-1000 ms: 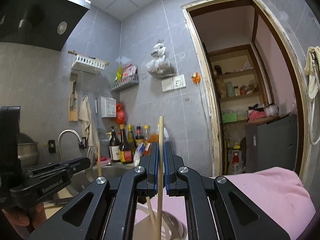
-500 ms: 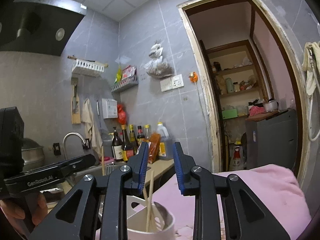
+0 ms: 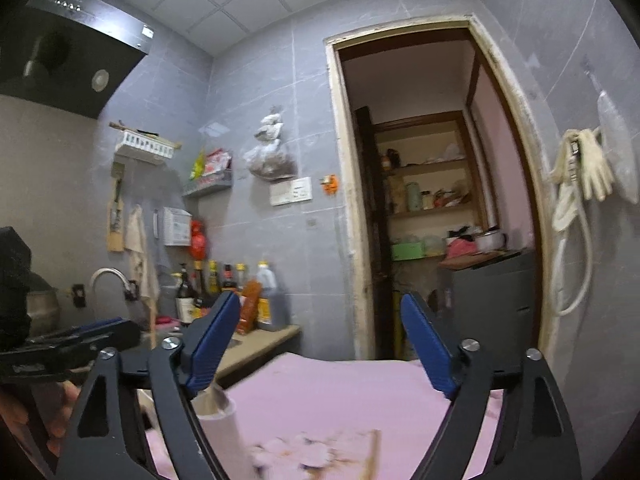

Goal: Organize utensils
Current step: 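Open both grippers to drop the fork and chopstick into the basket, then grasp a steel fork with the left gripper while the right gripper grasps a chopstick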

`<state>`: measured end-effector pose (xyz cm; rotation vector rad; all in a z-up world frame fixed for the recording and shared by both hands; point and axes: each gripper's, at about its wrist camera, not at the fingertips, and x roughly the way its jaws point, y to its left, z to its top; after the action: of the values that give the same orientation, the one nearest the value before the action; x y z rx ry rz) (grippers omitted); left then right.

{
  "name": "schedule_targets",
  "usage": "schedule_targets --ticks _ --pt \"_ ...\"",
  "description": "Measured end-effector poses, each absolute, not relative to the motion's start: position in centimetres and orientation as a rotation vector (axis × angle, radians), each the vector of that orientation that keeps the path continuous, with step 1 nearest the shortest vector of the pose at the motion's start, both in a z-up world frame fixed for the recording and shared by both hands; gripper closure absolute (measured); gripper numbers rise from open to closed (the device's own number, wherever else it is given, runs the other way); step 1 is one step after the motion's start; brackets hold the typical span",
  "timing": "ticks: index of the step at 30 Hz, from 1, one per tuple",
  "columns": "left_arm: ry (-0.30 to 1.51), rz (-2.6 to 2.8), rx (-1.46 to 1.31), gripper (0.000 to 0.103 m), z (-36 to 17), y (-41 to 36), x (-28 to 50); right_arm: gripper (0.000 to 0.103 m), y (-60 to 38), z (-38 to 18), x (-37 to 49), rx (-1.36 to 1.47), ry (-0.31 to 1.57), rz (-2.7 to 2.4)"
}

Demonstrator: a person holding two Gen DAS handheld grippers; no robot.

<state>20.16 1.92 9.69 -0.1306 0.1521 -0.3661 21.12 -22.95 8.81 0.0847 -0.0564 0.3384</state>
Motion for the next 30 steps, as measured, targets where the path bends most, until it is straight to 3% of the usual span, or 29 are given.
schedule_targets --ticks 4,21,24,26,30 --pt "0.211 -0.412 -0.097 0.006 8.5 0.0 20.0 0.001 -24.9 8.2 20.3 0.056 -0.039 0.301" --pt "0.603 -0.511 0.106 0.006 0.2 -7.4 21.7 0.001 -28.3 2.4 22.4 0.007 0.272 0.274" --pt "0.682 -0.515 0.127 0.007 -1.1 -8.3 22.5 0.005 -28.5 1.1 23.4 0.02 0.358 0.296" --pt "0.731 -0.519 0.132 0.014 -1.9 -8.7 23.2 0.015 -28.5 0.4 24.1 0.022 0.417 0.311" --pt "0.835 -0.536 0.129 0.044 -3.0 -9.3 25.0 0.033 -28.5 -1.1 25.6 0.038 0.534 0.356"
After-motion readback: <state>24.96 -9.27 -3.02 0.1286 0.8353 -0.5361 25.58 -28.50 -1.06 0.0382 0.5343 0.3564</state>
